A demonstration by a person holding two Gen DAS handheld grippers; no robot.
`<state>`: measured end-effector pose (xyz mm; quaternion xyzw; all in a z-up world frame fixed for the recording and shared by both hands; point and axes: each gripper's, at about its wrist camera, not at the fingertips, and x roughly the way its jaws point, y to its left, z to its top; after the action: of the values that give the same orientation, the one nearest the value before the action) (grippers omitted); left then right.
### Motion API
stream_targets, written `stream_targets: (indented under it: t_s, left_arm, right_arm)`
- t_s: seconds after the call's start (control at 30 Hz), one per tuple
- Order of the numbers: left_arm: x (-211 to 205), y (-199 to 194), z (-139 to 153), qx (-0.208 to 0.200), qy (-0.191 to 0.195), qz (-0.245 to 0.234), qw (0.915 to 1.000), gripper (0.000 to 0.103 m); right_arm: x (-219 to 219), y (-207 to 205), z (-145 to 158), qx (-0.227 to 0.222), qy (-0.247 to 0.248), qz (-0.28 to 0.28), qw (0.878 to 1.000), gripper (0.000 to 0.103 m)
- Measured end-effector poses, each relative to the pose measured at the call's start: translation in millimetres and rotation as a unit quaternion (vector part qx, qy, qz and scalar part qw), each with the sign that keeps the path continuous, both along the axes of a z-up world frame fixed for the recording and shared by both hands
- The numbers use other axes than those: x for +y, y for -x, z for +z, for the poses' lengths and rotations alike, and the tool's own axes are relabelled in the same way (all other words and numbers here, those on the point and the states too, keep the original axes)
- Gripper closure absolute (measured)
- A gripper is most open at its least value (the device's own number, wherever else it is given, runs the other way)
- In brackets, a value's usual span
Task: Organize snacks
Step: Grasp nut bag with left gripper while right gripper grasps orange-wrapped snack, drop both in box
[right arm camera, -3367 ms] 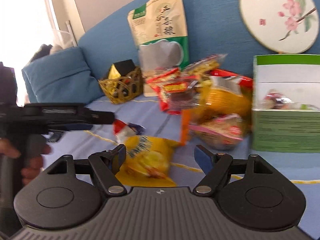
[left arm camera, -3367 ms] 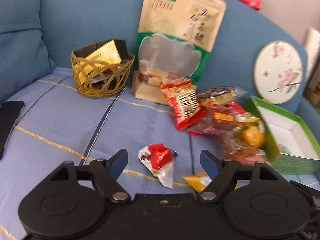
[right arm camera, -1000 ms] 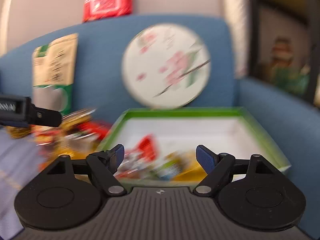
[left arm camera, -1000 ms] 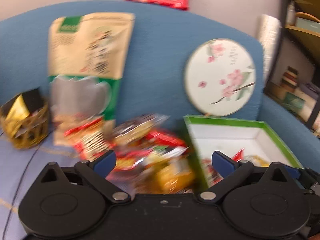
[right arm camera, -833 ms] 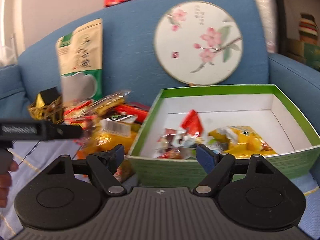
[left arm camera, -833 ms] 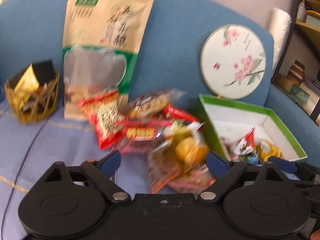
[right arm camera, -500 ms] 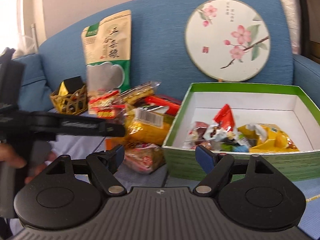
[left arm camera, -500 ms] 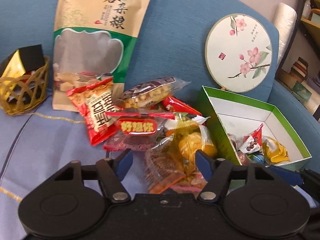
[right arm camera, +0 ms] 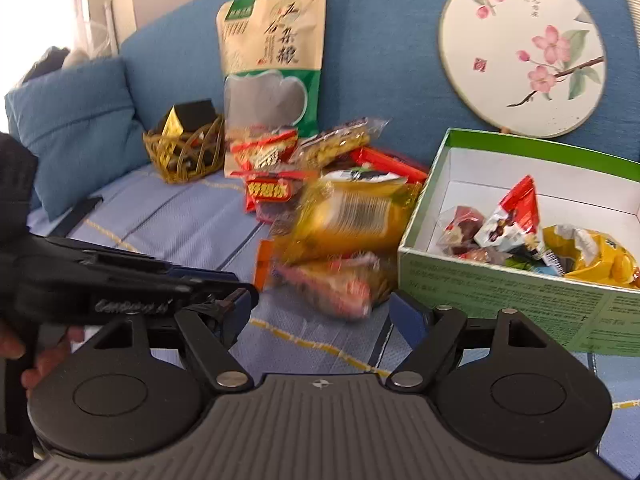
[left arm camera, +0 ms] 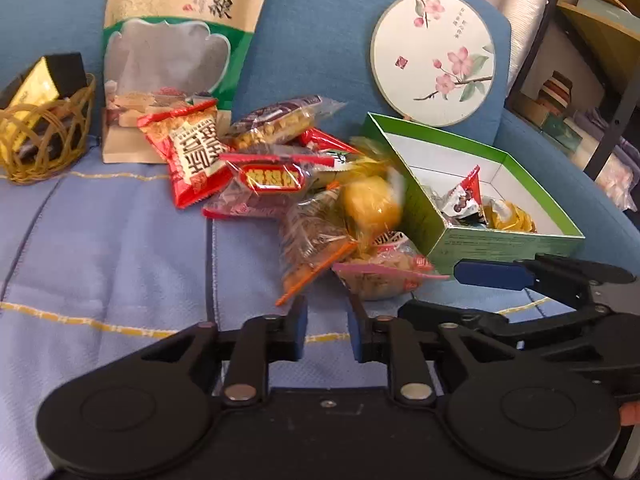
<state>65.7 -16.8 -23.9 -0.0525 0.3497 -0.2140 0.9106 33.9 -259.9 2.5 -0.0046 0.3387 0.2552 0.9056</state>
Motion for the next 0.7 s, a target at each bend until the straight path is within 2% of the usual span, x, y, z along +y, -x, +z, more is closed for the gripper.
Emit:
stream_targets:
  t_s: [0.03, 0.1, 0.2, 0.33, 0.4, 0.5, 0.57, 0.6, 0.7]
  left_arm:
    - [0.0, -0.7, 1.4, -0.008, -0.004, 0.006, 0.9999, 0.017]
    - [0.4, -8.8, 5.3, -0.020, -0.002, 0.026, 0.9995, 0.000]
    - [-2.0, -23.3, 10.7, -0.024, 0.023, 0.034, 0.9988, 0.000]
    - [-16.4, -42.2, 4.1, -0.019, 0.008, 0.025, 0.9995, 0.000]
    - [-14.7, -49.4, -2.9, -0.007, 0.014, 0.028, 0.9995, 0.000]
    - [2.6, -53.9, -11.2, 0.020, 0.065, 0.034, 0.9971, 0.000]
    - [13.1, -48.1, -8.6, 0.025, 0.085, 0.031, 0.9956, 0.013]
    - [17.1, -43.2, -6.6, 0.025, 0.082, 0.029, 0.9959, 0.028]
    - [28.3, -24.2, -3.9, 0.030, 0.084, 0.013, 0.9959, 0.034]
  right_arm:
    - [-0.6, -0.5, -1.0, 0.002, 0.000, -0.001, 1.000, 0.000]
    - [-1.5, -2.1, -2.7, 0.007, 0.001, -0.004, 1.000, 0.000]
    - [-1.1, -3.3, -4.8, 0.011, 0.006, -0.005, 1.000, 0.000]
    - [0.3, -2.2, -5.7, 0.012, 0.011, 0.001, 1.000, 0.000]
    - [0.2, -1.8, -5.9, 0.011, 0.012, 0.001, 1.000, 0.000]
    - [-1.6, -3.1, -7.1, 0.015, 0.011, -0.004, 1.000, 0.000]
    - [-1.7, -3.8, -8.2, 0.017, 0.012, -0.007, 1.000, 0.000]
    - [-1.9, -3.8, -8.6, 0.018, 0.012, -0.007, 1.000, 0.000]
    - [-0.6, -2.8, -8.5, 0.019, 0.009, 0.000, 1.000, 0.000]
